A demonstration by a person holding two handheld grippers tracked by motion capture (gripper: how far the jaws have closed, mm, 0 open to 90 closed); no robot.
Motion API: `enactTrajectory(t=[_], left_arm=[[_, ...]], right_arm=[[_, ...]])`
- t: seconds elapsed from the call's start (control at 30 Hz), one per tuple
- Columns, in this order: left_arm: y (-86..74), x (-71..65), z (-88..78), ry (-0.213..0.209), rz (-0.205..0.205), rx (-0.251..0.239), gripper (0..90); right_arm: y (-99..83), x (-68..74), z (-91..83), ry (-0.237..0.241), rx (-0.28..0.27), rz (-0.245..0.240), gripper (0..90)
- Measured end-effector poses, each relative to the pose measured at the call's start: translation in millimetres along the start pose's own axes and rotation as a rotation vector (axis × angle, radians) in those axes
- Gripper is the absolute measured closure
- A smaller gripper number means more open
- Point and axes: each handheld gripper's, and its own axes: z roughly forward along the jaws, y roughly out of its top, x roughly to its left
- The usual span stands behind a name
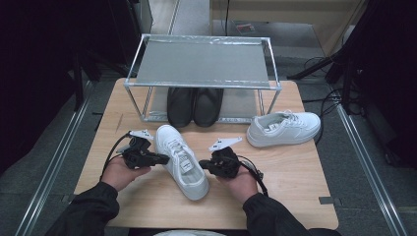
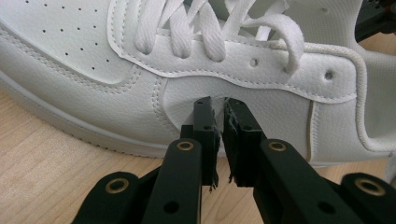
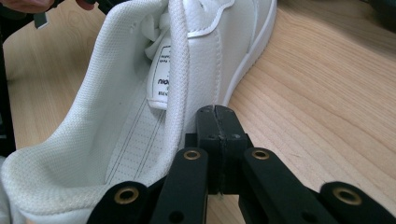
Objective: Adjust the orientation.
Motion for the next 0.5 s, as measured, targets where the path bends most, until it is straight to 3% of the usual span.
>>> enactTrajectory(t=[0.5], left_arm=[[5.2, 0.7, 2.7, -0.031, 0.002, 0.036, 84.2]], right_arm=[[-5.6, 12.9, -2.1, 0.044, 0.029, -0.001, 90.0]])
